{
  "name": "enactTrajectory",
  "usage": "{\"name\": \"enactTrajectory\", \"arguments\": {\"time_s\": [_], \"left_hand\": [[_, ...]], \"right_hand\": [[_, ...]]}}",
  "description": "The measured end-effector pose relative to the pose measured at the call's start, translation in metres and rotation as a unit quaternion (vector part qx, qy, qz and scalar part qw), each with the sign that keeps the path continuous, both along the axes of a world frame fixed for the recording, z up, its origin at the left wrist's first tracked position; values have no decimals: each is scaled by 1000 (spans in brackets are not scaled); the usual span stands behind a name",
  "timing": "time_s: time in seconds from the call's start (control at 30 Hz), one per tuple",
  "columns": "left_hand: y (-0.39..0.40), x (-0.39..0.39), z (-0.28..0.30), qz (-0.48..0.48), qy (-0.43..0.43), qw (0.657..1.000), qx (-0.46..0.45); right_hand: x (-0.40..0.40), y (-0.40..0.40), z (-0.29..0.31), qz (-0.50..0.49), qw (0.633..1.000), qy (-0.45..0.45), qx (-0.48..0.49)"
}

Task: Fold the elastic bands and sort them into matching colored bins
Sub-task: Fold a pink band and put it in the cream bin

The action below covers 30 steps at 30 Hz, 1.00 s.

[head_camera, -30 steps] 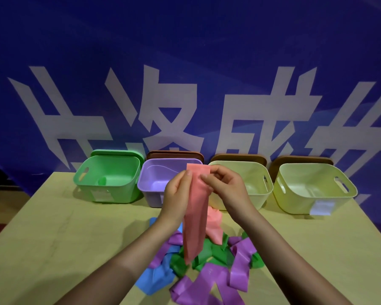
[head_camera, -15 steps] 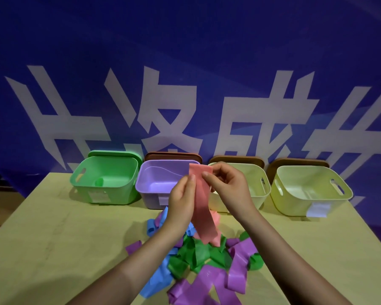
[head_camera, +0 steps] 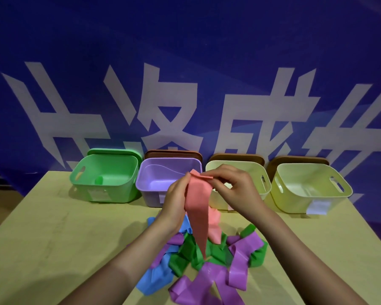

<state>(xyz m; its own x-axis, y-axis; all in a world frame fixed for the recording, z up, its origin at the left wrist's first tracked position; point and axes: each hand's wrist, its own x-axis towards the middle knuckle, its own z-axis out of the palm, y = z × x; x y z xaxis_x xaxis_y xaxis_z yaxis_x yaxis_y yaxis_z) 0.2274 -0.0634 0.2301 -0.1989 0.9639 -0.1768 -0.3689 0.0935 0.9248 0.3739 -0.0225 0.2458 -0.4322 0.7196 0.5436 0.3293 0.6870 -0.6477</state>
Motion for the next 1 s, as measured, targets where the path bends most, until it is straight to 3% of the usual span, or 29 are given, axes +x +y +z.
{"name": "enactTrajectory", "arguments": {"time_s": [0.1,0.27,0.4,0.47,0.63,0.8,1.0], "left_hand": [[0,0,0,-14,-27,1000,-5],[-4,-2,1,-7,57,997,48],[-8,-1,3,2,113,991,72],[-9,-1,3,0,158,983,95],[-10,-2,3,-2,239,963,125],[-10,-4,1,7,265,955,133],[-8,-6,-4,38,335,918,209]], "right_hand": [[2,2,-2,15,999,-28,19],[7,1,0,52,998,-24,-9],[2,-6,-2,51,969,105,-218],[-3,-8,-3,30,952,139,-270],[-12,-9,-4,12,945,165,-283],[-12,-8,-3,16,951,142,-274],[-10,-13,2,34,946,161,-279]]}}
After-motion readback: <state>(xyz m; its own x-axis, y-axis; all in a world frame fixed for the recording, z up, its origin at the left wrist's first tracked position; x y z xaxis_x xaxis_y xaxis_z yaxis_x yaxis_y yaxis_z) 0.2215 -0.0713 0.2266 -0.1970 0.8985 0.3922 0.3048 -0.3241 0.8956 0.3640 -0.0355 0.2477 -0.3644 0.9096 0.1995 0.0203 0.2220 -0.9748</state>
